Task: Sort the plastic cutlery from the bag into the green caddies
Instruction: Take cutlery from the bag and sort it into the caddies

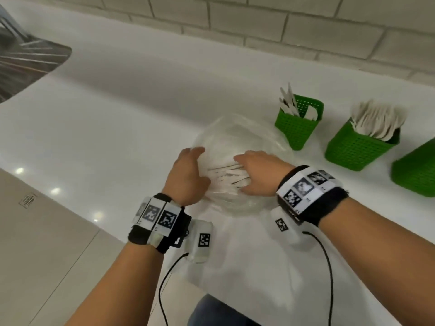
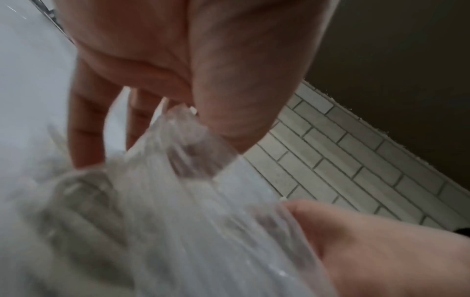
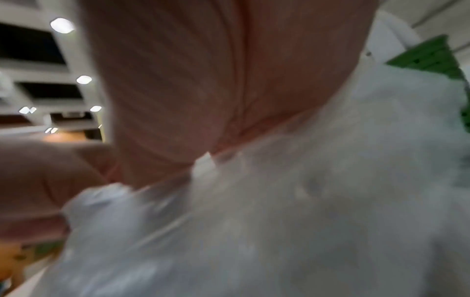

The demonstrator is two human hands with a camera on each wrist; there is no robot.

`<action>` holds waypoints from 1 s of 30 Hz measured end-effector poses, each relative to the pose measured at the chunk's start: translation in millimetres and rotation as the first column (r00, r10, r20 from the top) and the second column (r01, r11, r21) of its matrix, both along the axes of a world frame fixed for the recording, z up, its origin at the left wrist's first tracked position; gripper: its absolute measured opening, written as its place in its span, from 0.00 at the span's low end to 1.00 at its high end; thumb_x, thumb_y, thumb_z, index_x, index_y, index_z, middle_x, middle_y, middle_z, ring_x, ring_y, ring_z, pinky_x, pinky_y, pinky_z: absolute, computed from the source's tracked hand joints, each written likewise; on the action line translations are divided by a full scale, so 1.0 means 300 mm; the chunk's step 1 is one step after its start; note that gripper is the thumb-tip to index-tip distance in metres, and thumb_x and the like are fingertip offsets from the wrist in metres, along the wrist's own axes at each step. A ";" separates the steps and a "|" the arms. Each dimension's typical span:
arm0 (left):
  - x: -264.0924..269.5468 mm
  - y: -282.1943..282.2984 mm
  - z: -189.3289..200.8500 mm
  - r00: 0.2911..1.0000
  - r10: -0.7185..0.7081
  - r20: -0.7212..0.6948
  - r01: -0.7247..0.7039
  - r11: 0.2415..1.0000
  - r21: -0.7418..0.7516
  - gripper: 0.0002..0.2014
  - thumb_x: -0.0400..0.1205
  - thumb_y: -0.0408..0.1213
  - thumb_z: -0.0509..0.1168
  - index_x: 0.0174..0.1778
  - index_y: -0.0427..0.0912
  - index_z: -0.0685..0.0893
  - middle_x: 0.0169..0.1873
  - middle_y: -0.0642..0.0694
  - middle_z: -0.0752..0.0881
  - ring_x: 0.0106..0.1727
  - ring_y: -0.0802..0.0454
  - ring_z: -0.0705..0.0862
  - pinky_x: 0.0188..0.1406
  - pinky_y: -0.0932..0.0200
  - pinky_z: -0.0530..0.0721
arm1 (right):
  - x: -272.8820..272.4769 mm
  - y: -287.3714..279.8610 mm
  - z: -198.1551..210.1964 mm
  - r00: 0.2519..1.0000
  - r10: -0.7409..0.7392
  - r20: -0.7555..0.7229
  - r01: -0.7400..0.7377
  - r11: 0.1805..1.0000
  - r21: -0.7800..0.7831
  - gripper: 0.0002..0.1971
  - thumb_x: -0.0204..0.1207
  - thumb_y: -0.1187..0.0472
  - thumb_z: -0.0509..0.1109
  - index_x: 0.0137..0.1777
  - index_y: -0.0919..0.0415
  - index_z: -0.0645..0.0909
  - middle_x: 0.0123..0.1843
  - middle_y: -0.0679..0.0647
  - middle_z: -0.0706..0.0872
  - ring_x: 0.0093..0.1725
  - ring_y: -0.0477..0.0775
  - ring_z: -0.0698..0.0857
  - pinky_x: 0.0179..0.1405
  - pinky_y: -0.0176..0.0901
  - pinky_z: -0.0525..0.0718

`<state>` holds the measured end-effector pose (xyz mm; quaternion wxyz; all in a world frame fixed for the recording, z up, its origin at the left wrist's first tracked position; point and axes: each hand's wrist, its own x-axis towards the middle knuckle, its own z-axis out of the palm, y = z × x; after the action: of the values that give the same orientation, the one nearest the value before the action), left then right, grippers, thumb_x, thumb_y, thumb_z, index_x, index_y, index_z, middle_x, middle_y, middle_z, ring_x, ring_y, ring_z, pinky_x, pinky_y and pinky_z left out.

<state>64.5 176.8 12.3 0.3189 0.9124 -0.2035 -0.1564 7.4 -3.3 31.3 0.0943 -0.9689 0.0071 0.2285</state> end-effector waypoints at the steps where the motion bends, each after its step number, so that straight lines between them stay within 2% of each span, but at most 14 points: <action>1: 0.007 0.004 -0.001 1.000 -0.022 0.013 0.023 0.999 -0.048 0.35 0.75 0.23 0.67 0.79 0.41 0.67 0.75 0.41 0.70 0.75 0.45 0.71 0.66 0.68 0.64 | 0.003 0.000 0.001 0.999 0.021 -0.050 -0.021 1.000 -0.008 0.34 0.71 0.45 0.74 0.74 0.57 0.69 0.68 0.56 0.75 0.67 0.60 0.74 0.67 0.57 0.75; 3: 0.012 -0.001 0.001 0.997 -0.065 0.031 0.069 0.986 -0.150 0.36 0.74 0.18 0.62 0.80 0.39 0.67 0.74 0.43 0.71 0.75 0.49 0.70 0.65 0.73 0.63 | 0.009 0.022 0.004 0.990 0.062 -0.123 -0.072 0.994 -0.080 0.39 0.67 0.47 0.77 0.75 0.57 0.67 0.70 0.56 0.71 0.69 0.60 0.72 0.69 0.58 0.71; 4: 0.011 -0.010 0.003 0.996 -0.079 0.040 0.085 0.975 -0.204 0.36 0.73 0.16 0.61 0.79 0.39 0.68 0.73 0.45 0.72 0.74 0.53 0.71 0.65 0.74 0.63 | 0.011 0.039 0.004 0.989 0.076 -0.124 -0.091 0.988 -0.123 0.37 0.66 0.50 0.77 0.74 0.56 0.68 0.68 0.56 0.70 0.68 0.60 0.72 0.68 0.57 0.70; 6: 0.017 -0.023 0.004 0.995 -0.074 0.068 0.092 0.947 -0.309 0.35 0.71 0.14 0.58 0.76 0.40 0.72 0.69 0.48 0.76 0.70 0.58 0.73 0.66 0.78 0.66 | 0.016 0.070 -0.008 0.991 0.113 -0.070 -0.123 0.980 -0.154 0.26 0.70 0.55 0.72 0.68 0.56 0.73 0.62 0.56 0.72 0.63 0.60 0.75 0.61 0.53 0.68; 9: 0.043 -0.009 0.007 0.997 -0.013 0.076 0.041 0.921 -0.387 0.29 0.73 0.19 0.57 0.69 0.42 0.81 0.63 0.51 0.81 0.69 0.59 0.76 0.68 0.74 0.69 | 0.016 0.087 -0.006 0.993 0.118 0.010 -0.116 0.985 -0.131 0.05 0.76 0.54 0.65 0.45 0.55 0.74 0.44 0.51 0.74 0.48 0.58 0.78 0.55 0.49 0.68; 11: 0.044 -0.001 0.011 1.000 0.005 -0.010 -0.009 0.926 -0.377 0.23 0.74 0.32 0.57 0.64 0.46 0.84 0.61 0.54 0.82 0.66 0.62 0.77 0.66 0.69 0.72 | 0.023 0.072 0.000 0.998 0.067 -0.003 -0.067 0.993 -0.102 0.13 0.75 0.53 0.67 0.34 0.53 0.67 0.35 0.49 0.71 0.38 0.56 0.77 0.47 0.46 0.76; 13: 0.034 0.004 0.014 1.000 0.016 -0.026 -0.024 0.933 -0.358 0.20 0.73 0.42 0.60 0.61 0.51 0.85 0.58 0.57 0.82 0.60 0.68 0.78 0.60 0.72 0.73 | 0.033 0.057 -0.002 0.998 0.023 0.062 -0.020 0.999 -0.048 0.12 0.73 0.52 0.69 0.35 0.55 0.71 0.34 0.50 0.74 0.36 0.56 0.77 0.34 0.43 0.74; 15: 0.039 0.002 0.013 0.998 -0.004 0.055 0.022 0.944 -0.330 0.19 0.74 0.46 0.67 0.62 0.51 0.84 0.56 0.56 0.81 0.55 0.69 0.78 0.55 0.73 0.74 | 0.033 0.055 -0.016 0.995 -0.009 0.101 0.010 1.000 -0.007 0.11 0.73 0.51 0.71 0.47 0.58 0.76 0.41 0.52 0.78 0.40 0.57 0.79 0.35 0.44 0.74; 18: 0.064 -0.016 0.000 0.988 -0.049 0.149 0.088 0.959 -0.268 0.21 0.75 0.35 0.71 0.66 0.47 0.83 0.57 0.50 0.80 0.56 0.61 0.77 0.56 0.68 0.76 | 0.020 0.062 -0.038 0.999 0.033 0.002 -0.032 0.995 -0.092 0.14 0.76 0.52 0.69 0.56 0.58 0.74 0.45 0.51 0.76 0.39 0.54 0.76 0.34 0.44 0.72; 21: 0.079 -0.027 -0.009 0.982 -0.056 0.182 0.100 0.965 -0.242 0.23 0.74 0.27 0.68 0.66 0.46 0.82 0.58 0.48 0.79 0.57 0.59 0.76 0.53 0.76 0.71 | 0.029 0.050 -0.010 0.999 0.027 -0.023 -0.029 0.996 -0.090 0.09 0.74 0.56 0.71 0.50 0.57 0.76 0.38 0.51 0.76 0.33 0.53 0.76 0.28 0.41 0.71; 24: 0.103 -0.014 -0.009 0.989 -0.010 0.145 0.048 0.964 -0.260 0.21 0.76 0.26 0.66 0.64 0.47 0.82 0.60 0.49 0.80 0.58 0.62 0.74 0.56 0.73 0.69 | 0.033 0.002 0.035 0.996 -0.048 0.078 0.049 0.999 -0.002 0.06 0.69 0.57 0.72 0.44 0.54 0.78 0.39 0.52 0.81 0.38 0.56 0.81 0.35 0.43 0.79; 26: 0.120 -0.008 -0.007 0.992 -0.020 0.127 0.051 0.967 -0.251 0.20 0.77 0.25 0.65 0.64 0.48 0.81 0.62 0.49 0.80 0.59 0.64 0.73 0.54 0.79 0.67 | 0.018 -0.027 0.044 0.990 -0.079 0.114 0.073 0.996 0.056 0.05 0.71 0.55 0.72 0.41 0.50 0.78 0.40 0.51 0.84 0.41 0.56 0.83 0.38 0.44 0.80; 28: 0.131 -0.003 -0.010 0.992 -0.031 0.123 0.059 0.971 -0.232 0.20 0.78 0.25 0.64 0.63 0.48 0.81 0.64 0.48 0.79 0.59 0.64 0.73 0.51 0.85 0.65 | -0.004 -0.048 0.038 0.987 -0.098 0.125 0.083 0.990 0.118 0.06 0.72 0.56 0.72 0.39 0.47 0.77 0.37 0.46 0.82 0.40 0.53 0.83 0.36 0.41 0.77; 30: 0.137 0.004 -0.015 0.993 -0.034 0.116 0.060 0.973 -0.223 0.20 0.78 0.25 0.63 0.63 0.49 0.81 0.65 0.48 0.80 0.59 0.63 0.73 0.52 0.82 0.65 | -0.025 -0.066 0.036 0.983 -0.100 0.155 0.074 0.984 0.165 0.07 0.73 0.55 0.73 0.38 0.46 0.77 0.34 0.42 0.79 0.38 0.51 0.81 0.36 0.40 0.73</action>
<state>105.7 178.1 7.8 0.4050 0.8723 -0.2592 -0.0884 0.0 -23.3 42.0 0.1810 -0.9725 0.0239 0.1443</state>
